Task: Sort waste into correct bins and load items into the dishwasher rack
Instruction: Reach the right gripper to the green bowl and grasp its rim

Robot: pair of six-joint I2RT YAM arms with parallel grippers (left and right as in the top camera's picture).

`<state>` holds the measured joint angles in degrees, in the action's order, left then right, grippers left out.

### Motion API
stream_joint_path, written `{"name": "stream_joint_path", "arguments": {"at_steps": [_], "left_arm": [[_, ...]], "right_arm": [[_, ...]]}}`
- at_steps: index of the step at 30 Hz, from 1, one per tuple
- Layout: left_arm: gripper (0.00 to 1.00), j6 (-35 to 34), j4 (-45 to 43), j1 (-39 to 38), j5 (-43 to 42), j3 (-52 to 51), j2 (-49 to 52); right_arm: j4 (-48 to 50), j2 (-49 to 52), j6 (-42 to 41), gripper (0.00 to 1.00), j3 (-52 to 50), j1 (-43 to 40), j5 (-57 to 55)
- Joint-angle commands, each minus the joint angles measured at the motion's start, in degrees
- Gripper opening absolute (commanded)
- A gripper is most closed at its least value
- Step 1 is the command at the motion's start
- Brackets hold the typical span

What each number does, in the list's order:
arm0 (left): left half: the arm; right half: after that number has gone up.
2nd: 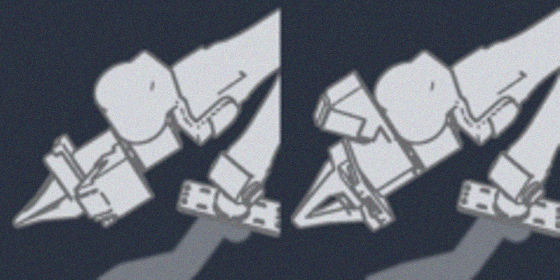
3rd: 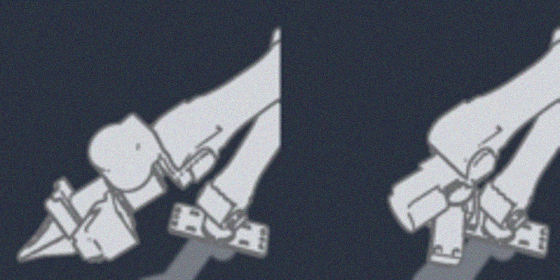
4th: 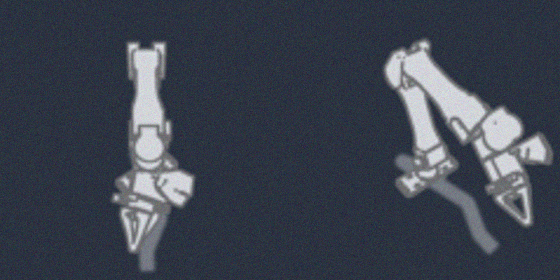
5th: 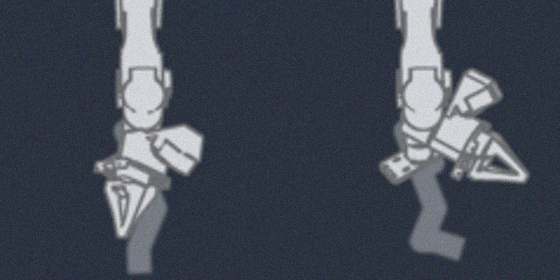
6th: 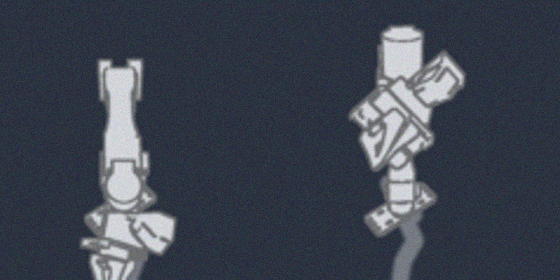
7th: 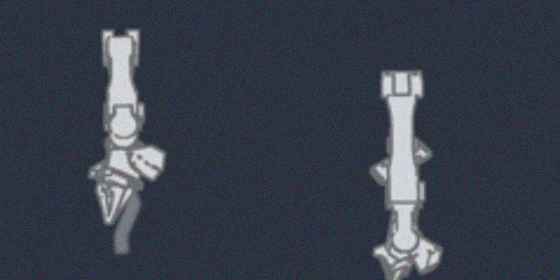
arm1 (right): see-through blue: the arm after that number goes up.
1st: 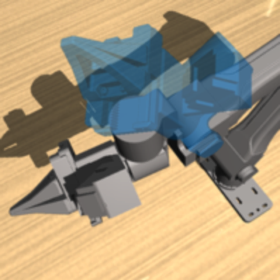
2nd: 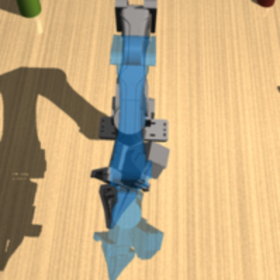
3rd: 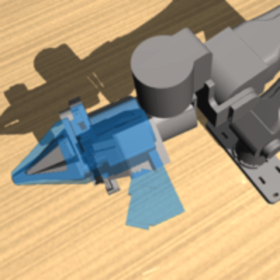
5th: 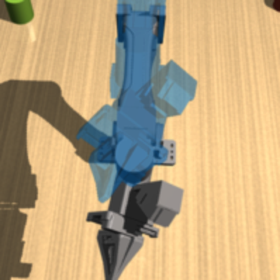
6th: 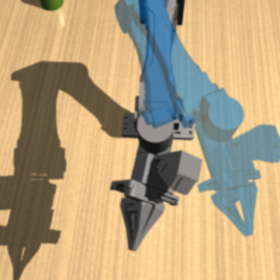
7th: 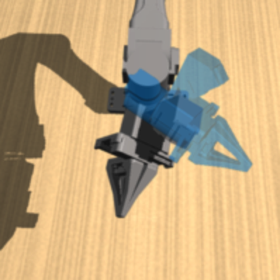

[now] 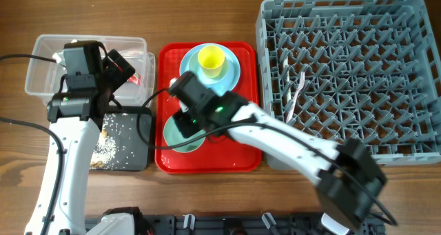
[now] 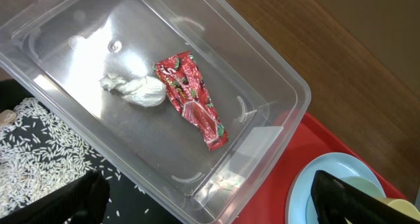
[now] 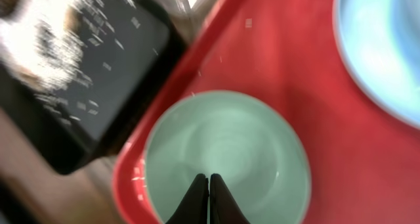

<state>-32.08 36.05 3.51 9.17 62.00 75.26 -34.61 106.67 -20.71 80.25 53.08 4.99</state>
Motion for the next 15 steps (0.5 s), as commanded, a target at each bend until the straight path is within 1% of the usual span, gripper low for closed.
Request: {"name": "stream_joint_path", "arguments": {"at_steps": [1,6,12,15], "left_arm": [[1.0,0.1,0.0,0.2,0.5,0.7,-0.4],[1.0,0.1,0.0,0.2,0.5,0.7,-0.4],[1.0,0.1,0.0,0.2,0.5,0.7,-0.4],[1.0,0.1,0.0,0.2,0.5,0.7,-0.4]], "right_arm": [[-0.6,5.5,-2.5,0.04,0.6,0.5,-6.4],[-4.8,6.4,-2.7,0.04,0.7,-0.6,-12.3],[-11.4,6.4,-6.6,0.04,0.7,-3.2,-22.5],[-14.2,6.1,-6.7,0.04,0.8,-6.1,-24.0]]}}
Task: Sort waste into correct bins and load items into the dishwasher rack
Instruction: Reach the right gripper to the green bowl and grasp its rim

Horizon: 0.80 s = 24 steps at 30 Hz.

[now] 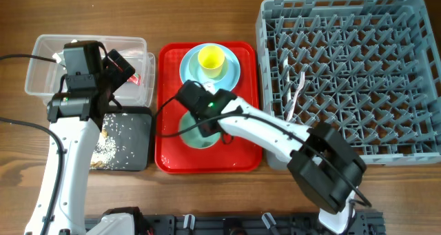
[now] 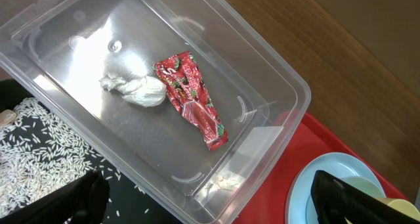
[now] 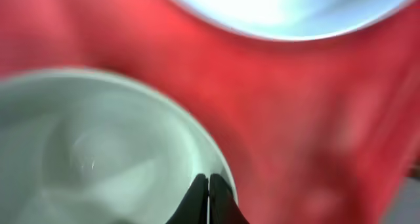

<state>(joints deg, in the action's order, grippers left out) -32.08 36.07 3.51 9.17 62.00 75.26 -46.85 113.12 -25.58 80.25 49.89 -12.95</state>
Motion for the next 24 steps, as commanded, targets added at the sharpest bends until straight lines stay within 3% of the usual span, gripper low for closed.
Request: {"name": "stream_joint_path", "arguments": {"at_steps": [1,7,10,13,18,24], "left_arm": [[1.0,0.1,0.0,0.2,0.5,0.7,-0.4],[1.0,0.1,0.0,0.2,0.5,0.7,-0.4],[1.0,0.1,0.0,0.2,0.5,0.7,-0.4],[1.0,0.1,0.0,0.2,0.5,0.7,-0.4],[1.0,0.1,0.0,0.2,0.5,0.7,-0.4],[1.0,0.1,0.0,0.2,0.5,0.7,-0.4]], "right_arm": [[-2.3,-0.6,-1.8,0.04,1.0,-3.6,-5.7],[-1.7,-3.0,2.5,0.09,4.8,-5.1,4.8],[-0.2,-4.6,8.3,0.25,6.1,-4.6,17.3],[-0.2,-5.1,7.5,0.3,6.0,-3.3,23.1],[-0.2,-4.8,7.4,0.3,3.6,-0.2,21.4],[0.5,-2.4,5.5,0.31,0.6,3.5,11.1]]}}
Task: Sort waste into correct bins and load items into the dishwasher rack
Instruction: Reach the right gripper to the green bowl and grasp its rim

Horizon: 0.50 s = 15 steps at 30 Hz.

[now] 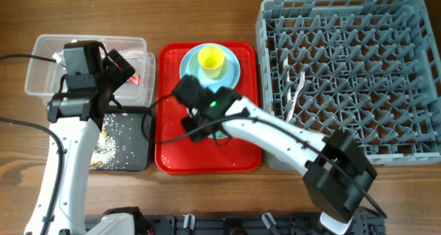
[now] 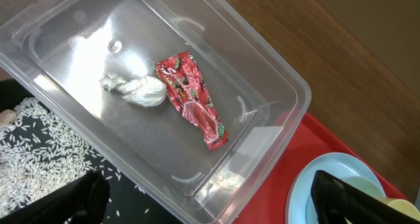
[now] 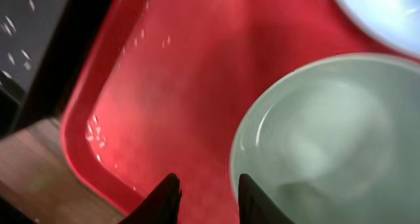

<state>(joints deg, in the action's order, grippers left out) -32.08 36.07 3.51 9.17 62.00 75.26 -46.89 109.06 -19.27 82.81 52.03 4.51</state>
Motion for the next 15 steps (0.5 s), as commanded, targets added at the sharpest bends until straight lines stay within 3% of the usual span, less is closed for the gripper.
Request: {"name": "stream_joint_path", "arguments": {"at_steps": [1,15], "left_arm": [[1.0,0.1,0.0,0.2,0.5,0.7,-0.4],[1.0,0.1,0.0,0.2,0.5,0.7,-0.4]], "right_arm": [[1.2,2.0,-0.8,0.31,-2.5,1.7,-6.6],[2.1,4.7,-2.1,0.3,-2.9,1.7,-7.7]]}}
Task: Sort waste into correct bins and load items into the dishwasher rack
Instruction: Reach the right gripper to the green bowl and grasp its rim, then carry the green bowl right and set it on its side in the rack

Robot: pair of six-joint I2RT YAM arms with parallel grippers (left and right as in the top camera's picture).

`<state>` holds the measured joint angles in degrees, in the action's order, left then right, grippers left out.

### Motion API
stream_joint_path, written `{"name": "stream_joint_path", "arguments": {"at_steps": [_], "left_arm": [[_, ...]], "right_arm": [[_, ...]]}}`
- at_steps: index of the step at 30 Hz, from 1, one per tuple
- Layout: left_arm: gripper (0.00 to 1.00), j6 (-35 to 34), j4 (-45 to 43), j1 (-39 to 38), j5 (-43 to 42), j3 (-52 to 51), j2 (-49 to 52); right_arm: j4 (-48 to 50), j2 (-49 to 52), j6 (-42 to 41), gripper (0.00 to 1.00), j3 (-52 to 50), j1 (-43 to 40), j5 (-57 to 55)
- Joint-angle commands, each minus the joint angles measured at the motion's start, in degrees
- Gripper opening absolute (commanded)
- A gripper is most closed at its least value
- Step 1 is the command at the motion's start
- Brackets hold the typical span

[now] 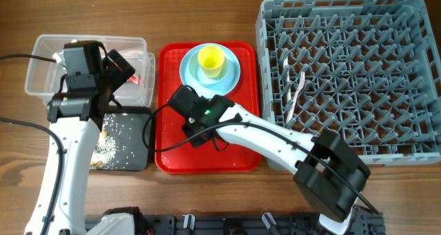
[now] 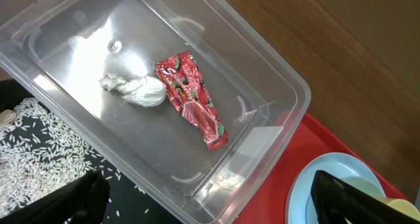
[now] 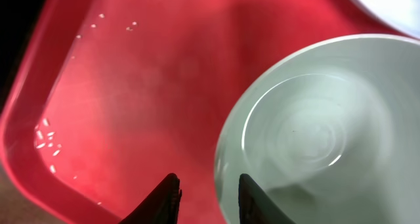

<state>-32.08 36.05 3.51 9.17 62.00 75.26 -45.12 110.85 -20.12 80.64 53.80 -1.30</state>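
A pale green bowl (image 3: 321,132) sits on the red tray (image 3: 131,86). My right gripper (image 3: 210,199) is open, with the bowl's left rim between its fingers. From overhead the right gripper (image 1: 195,125) covers most of the bowl. A yellow cup (image 1: 210,60) stands on a blue plate (image 1: 231,73) at the tray's far end. My left gripper (image 2: 207,204) hangs open over the clear bin (image 2: 262,60), which holds a red wrapper (image 2: 193,99) and a white crumpled tissue (image 2: 134,89).
The grey dishwasher rack (image 1: 358,69) fills the right side, with white utensils (image 1: 293,90) near its left edge. A black tray (image 1: 127,142) scattered with rice lies in front of the clear bin. A few rice grains lie in the red tray's corner.
My open right gripper has shifted slightly toward the tray's near side and closer to the bowl. The rim, which was by the right finger, now lies between both fingers. The left arm is unchanged.
My right gripper was shut above the middle of the green bowl, then shut over its right rim. Then it stood open at the bowl's left side, and now it straddles the left rim. My left gripper stayed open over the clear bin throughout.
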Motion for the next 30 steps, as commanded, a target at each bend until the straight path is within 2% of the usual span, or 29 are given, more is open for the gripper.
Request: {"name": "stream_joint_path", "arguments": {"at_steps": [1,7,12,16,23,30], "left_arm": [[1.0,0.1,0.0,0.2,0.5,0.7,-0.4],[1.0,0.1,0.0,0.2,0.5,0.7,-0.4],[1.0,0.1,0.0,0.2,0.5,0.7,-0.4],[1.0,0.1,0.0,0.2,0.5,0.7,-0.4],[1.0,0.1,0.0,0.2,0.5,0.7,-0.4],[1.0,0.1,0.0,0.2,0.5,0.7,-0.4]], "right_arm": [[0.3,3.1,-1.6,0.3,-0.8,0.0,-1.9],[0.0,3.7,-5.6,0.19,-0.8,0.0,-1.8],[0.1,3.5,-7.3,0.05,-0.7,0.0,-1.1],[-0.5,1.0,-7.6,0.04,-0.7,-0.9,2.0],[-4.7,-13.5,-8.5,0.04,-0.7,-7.3,6.4],[-7.1,-32.4,-4.8,0.04,-0.7,-19.3,17.2]]}}
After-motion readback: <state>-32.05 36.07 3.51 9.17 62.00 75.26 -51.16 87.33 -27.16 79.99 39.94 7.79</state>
